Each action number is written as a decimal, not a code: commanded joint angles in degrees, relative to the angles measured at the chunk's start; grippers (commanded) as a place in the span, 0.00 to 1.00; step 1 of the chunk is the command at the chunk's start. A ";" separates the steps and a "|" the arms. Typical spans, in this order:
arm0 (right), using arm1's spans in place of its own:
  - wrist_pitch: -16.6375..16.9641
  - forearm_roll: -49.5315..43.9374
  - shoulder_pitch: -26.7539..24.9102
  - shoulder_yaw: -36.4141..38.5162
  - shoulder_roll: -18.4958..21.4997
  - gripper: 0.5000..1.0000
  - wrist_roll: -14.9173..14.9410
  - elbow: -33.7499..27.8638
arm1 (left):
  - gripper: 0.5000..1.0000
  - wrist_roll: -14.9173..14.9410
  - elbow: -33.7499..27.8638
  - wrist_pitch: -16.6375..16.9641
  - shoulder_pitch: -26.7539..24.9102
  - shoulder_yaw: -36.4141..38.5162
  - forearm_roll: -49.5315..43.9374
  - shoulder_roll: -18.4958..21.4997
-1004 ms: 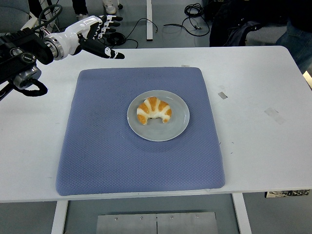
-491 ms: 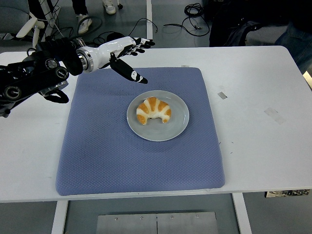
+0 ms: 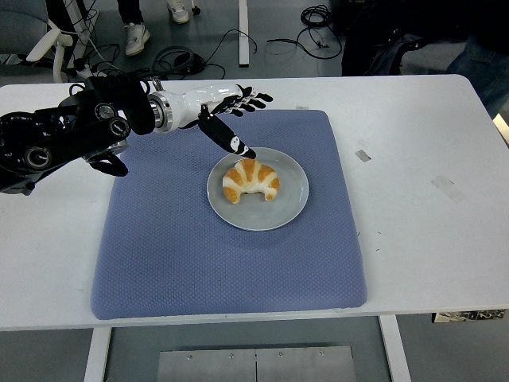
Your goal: Place the bread on the table
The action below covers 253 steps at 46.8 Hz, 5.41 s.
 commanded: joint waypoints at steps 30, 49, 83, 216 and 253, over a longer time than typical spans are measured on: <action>0.01 -0.04 0.00 0.00 0.00 1.00 0.01 0.00 | 0.69 0.53 -0.61 -1.43 -0.51 4.40 2.86 -0.16; 0.01 0.05 0.00 0.00 0.00 1.00 0.01 0.00 | 0.71 0.53 -0.69 0.41 -0.15 4.49 9.54 -0.78; 0.01 -0.04 0.00 0.00 0.00 1.00 0.01 0.00 | 0.76 0.53 -0.69 4.19 0.55 7.56 12.62 -2.80; 0.01 0.05 0.00 0.00 0.00 1.00 0.01 0.00 | 0.77 -0.27 0.10 11.05 0.46 11.25 15.26 -5.61; 0.01 0.05 0.00 0.00 0.00 1.00 0.01 0.00 | 0.46 -0.44 0.10 8.85 0.37 11.69 15.26 -5.61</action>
